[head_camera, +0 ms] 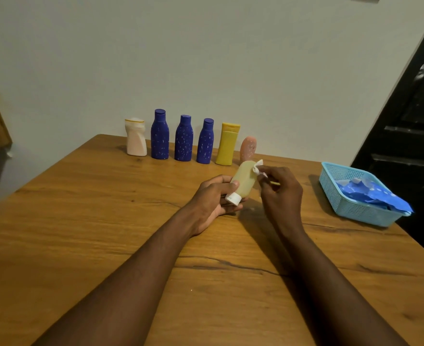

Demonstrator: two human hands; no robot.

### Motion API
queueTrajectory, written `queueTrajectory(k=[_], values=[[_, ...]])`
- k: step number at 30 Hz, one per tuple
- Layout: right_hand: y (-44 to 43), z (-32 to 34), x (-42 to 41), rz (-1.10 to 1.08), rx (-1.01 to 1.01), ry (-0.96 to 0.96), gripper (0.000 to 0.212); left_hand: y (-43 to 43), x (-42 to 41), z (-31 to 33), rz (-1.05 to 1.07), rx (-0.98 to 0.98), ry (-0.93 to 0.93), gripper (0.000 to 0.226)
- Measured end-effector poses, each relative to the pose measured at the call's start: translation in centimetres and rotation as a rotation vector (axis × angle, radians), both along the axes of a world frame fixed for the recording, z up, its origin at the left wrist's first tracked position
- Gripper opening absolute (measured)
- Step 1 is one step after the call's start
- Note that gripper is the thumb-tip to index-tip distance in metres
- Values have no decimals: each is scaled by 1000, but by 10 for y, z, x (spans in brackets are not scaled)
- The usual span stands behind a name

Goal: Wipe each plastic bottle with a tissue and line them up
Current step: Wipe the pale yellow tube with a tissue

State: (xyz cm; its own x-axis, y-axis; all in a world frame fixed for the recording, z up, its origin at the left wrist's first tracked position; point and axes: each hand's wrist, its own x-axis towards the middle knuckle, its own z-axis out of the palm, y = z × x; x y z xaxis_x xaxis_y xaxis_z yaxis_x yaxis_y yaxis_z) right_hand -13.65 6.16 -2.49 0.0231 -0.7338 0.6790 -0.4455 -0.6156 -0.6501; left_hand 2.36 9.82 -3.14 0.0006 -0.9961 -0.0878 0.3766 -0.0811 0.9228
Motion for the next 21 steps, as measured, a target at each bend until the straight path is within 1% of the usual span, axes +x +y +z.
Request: queueTrajectory(k=[3,5,8,13,17,19,21], values=[[-4,2,-5,-18,39,-28,34,0,-2,0,-18,-19,-63,28],[-4,3,-6,-2,67,-45,34,0,-3,-1,-9,-28,-71,30],[-3,2,-6,30,96,-78,31,-1,-3,-3,40,-53,-90,31],[1,-1,1,101,93,-128,22,3,-4,-2,72,-146,-243,39],[2,2,0,101,95,-206,17,7,-4,-5,14,-219,-327,61],[1,1,-1,107,122,-260,17,6,-5,-7,1,-230,-358,61],[-1,0,-2,136,187,-336,17,4,-4,-7,-18,-209,-350,56]])
